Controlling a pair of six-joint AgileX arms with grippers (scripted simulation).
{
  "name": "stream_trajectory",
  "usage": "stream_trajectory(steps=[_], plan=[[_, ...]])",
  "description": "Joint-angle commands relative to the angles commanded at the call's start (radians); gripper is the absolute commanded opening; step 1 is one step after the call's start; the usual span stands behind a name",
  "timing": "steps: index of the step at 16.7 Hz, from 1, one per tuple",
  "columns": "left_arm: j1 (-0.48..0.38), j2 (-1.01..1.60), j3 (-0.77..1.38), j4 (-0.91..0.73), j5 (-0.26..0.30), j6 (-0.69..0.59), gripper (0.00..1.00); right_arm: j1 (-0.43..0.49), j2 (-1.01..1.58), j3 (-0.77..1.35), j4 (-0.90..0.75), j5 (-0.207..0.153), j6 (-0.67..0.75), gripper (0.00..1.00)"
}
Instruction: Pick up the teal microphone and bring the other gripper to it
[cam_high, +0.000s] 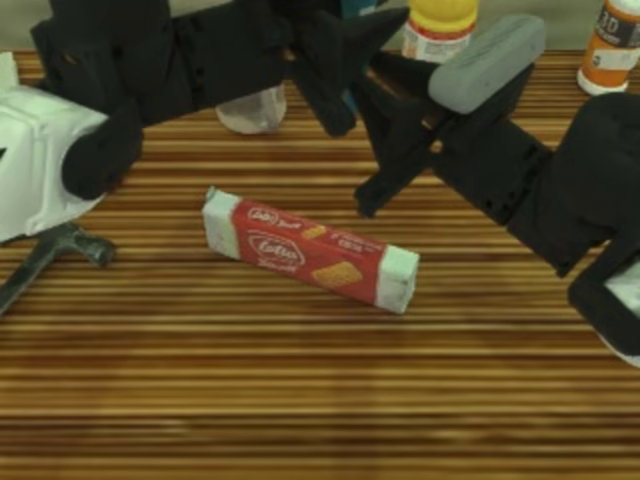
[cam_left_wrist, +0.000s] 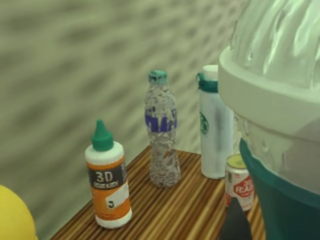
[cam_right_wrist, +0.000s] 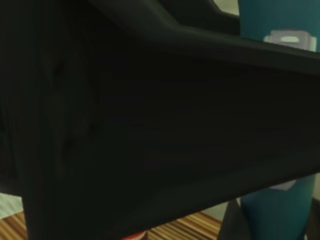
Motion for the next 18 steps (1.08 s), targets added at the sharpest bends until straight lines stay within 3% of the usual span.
stream_trajectory(steps=[1, 14, 18], plan=[[0.0, 0.0, 0.0, 0.0, 0.0, 0.0, 0.0, 0.0, 0.0, 0.0, 0.0, 0.0, 0.0, 0.0], [0.0, 0.0, 0.0, 0.0, 0.0, 0.0, 0.0, 0.0, 0.0, 0.0, 0.0, 0.0, 0.0, 0.98], [0.0, 0.0, 0.0, 0.0, 0.0, 0.0, 0.0, 0.0, 0.0, 0.0, 0.0, 0.0, 0.0, 1.0]])
